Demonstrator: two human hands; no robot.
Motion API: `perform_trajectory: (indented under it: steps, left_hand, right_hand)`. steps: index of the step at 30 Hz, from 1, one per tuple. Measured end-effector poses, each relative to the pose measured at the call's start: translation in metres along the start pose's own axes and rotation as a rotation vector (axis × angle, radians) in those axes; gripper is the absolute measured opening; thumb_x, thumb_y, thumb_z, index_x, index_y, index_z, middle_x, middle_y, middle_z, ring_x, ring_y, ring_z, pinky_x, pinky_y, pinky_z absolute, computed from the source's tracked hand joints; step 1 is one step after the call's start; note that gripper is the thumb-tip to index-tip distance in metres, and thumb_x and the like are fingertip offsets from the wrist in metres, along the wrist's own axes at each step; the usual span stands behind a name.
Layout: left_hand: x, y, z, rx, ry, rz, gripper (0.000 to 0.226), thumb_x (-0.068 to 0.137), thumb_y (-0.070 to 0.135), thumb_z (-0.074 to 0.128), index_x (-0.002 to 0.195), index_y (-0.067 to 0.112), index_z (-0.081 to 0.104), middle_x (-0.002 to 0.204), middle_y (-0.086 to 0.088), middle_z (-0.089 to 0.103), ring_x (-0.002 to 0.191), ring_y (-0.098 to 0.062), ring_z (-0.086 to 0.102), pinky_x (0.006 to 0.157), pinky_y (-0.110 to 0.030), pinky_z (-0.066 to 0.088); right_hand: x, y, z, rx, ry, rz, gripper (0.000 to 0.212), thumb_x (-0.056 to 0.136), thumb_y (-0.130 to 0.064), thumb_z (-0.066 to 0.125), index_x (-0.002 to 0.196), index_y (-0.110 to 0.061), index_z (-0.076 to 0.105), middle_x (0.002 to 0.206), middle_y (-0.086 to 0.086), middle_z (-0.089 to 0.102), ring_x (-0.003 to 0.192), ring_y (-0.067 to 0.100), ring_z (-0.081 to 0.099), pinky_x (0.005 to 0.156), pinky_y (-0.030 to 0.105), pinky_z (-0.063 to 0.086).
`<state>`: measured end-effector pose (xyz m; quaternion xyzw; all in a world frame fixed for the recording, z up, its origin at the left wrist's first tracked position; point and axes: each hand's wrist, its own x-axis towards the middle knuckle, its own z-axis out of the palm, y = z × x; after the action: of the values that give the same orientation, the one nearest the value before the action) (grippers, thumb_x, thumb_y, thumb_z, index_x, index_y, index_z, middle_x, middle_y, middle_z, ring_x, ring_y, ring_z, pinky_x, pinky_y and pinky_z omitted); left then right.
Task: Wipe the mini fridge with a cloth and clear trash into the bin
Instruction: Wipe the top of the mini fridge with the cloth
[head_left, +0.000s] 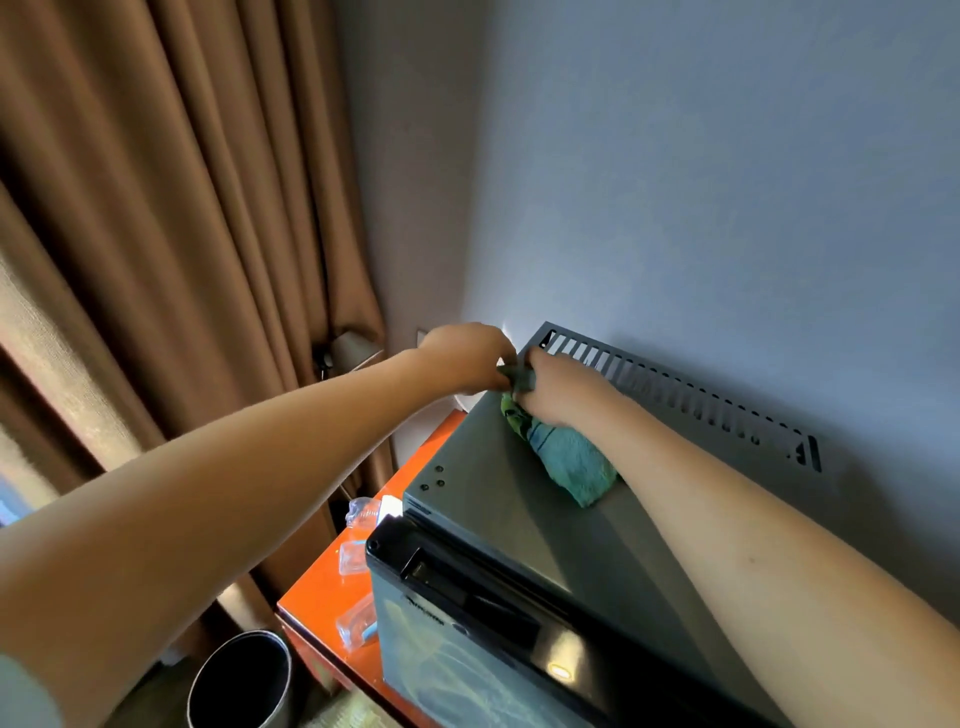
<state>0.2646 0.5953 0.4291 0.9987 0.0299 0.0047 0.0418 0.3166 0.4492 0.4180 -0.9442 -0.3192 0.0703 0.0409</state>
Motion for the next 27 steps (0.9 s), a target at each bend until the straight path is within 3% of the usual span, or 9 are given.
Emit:
perform_trajectory:
  steps: [3, 7, 14, 19, 22, 27]
  left_hand:
    - [0.008, 0.001, 0.000, 0.049, -0.016, -0.017, 0.034, 0.092, 0.044, 0.064, 0.122, 0.031, 0.070, 0.108, 0.004, 0.069, 0.092, -0.019, 0.062, 0.071, -0.032, 0.055]
    - [-0.025, 0.002, 0.000, -0.013, -0.041, 0.026, 0.035, 0.088, 0.049, 0.067, 0.117, 0.030, 0.070, 0.101, 0.004, 0.068, 0.092, -0.022, 0.062, 0.075, -0.032, 0.053]
    - [-0.109, 0.006, 0.018, 0.000, 0.040, 0.068, 0.035, 0.091, 0.057, 0.058, 0.107, 0.027, 0.064, 0.098, 0.001, 0.068, 0.097, -0.024, 0.063, 0.075, -0.034, 0.051]
    - [-0.078, -0.005, 0.018, -0.106, 0.031, 0.015, 0.029, 0.088, 0.052, 0.063, 0.110, 0.033, 0.068, 0.100, 0.005, 0.068, 0.096, -0.021, 0.063, 0.078, -0.035, 0.053]
    - [-0.034, -0.018, 0.018, -0.164, 0.008, -0.028, 0.029, 0.089, 0.046, 0.066, 0.113, 0.029, 0.070, 0.101, 0.004, 0.068, 0.096, -0.022, 0.064, 0.076, -0.033, 0.052]
    - [0.024, -0.019, 0.009, -0.134, 0.020, -0.097, 0.028, 0.091, 0.042, 0.067, 0.114, 0.027, 0.071, 0.100, 0.005, 0.064, 0.095, -0.023, 0.063, 0.070, -0.030, 0.047]
  right_hand:
    - [0.008, -0.001, -0.002, -0.064, 0.032, -0.007, 0.035, 0.094, -0.040, 0.050, 0.124, -0.021, 0.053, 0.089, 0.006, 0.059, 0.082, 0.030, 0.061, 0.066, 0.035, 0.050]
    - [-0.030, 0.001, 0.000, -0.047, 0.022, -0.077, 0.037, 0.088, -0.051, 0.055, 0.118, -0.029, 0.053, 0.107, 0.003, 0.057, 0.098, 0.030, 0.062, 0.077, 0.038, 0.051]
    - [-0.099, -0.011, 0.019, -0.054, 0.110, -0.258, 0.028, 0.094, -0.051, 0.053, 0.112, -0.029, 0.052, 0.101, -0.010, 0.041, 0.102, 0.021, 0.049, 0.074, 0.036, 0.043]
    - [-0.071, 0.000, 0.022, -0.031, 0.176, -0.282, 0.029, 0.094, -0.056, 0.051, 0.111, -0.032, 0.050, 0.100, -0.012, 0.041, 0.097, 0.015, 0.048, 0.069, 0.036, 0.046]
    - [-0.031, 0.008, 0.025, 0.015, 0.252, -0.205, 0.028, 0.089, -0.052, 0.055, 0.109, -0.032, 0.053, 0.098, -0.010, 0.047, 0.091, 0.017, 0.051, 0.066, 0.035, 0.043]
    - [0.023, 0.018, 0.013, 0.058, 0.247, -0.122, 0.039, 0.089, -0.052, 0.057, 0.118, -0.026, 0.058, 0.110, 0.001, 0.061, 0.100, 0.028, 0.062, 0.076, 0.041, 0.052]
